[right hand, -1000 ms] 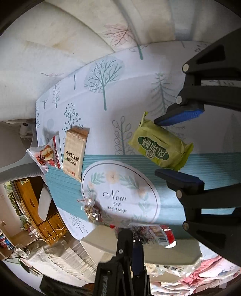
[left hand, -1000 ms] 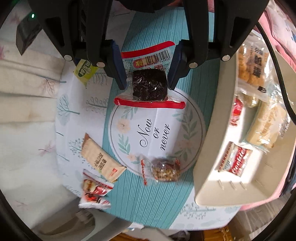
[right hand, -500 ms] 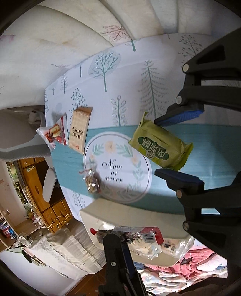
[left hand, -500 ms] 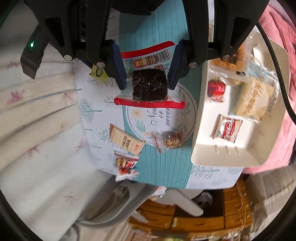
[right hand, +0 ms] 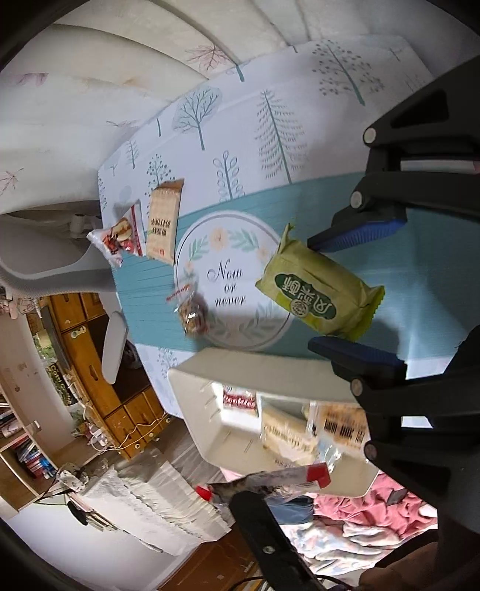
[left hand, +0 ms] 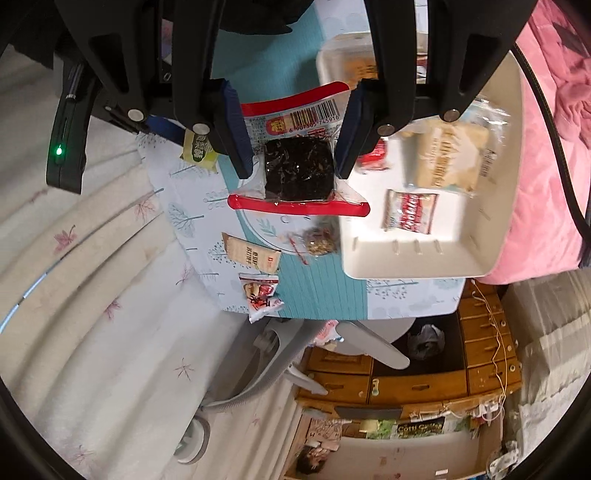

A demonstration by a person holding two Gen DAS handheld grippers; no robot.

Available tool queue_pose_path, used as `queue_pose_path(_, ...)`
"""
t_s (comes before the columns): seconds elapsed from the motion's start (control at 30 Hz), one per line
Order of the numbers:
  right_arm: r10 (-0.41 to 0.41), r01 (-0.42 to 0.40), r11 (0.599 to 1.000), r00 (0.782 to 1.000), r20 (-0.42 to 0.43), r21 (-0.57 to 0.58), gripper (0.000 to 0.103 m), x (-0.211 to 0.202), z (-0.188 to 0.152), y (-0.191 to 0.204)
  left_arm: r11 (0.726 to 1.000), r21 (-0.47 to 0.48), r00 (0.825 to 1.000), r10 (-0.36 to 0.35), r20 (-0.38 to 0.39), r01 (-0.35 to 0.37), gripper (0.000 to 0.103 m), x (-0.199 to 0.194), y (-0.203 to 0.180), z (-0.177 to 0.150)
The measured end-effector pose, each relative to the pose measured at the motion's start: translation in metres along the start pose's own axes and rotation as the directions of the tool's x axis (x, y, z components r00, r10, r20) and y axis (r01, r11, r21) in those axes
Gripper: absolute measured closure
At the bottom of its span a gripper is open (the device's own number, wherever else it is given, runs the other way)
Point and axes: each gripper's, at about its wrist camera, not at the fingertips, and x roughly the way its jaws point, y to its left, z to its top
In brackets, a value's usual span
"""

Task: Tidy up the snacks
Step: 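Carry the dark packet and green packet toward the white tray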

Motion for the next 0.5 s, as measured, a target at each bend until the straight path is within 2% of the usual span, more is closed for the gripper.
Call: queue_pose_path(0.5,0.027,-0.029,0.999,0.997,0.075,0.033,0.055,0.005,-0.028,0.080,0.999,0.035,1.000,0.013,-0.026,-0.012,0.058,-0.033,0.087,-0.017)
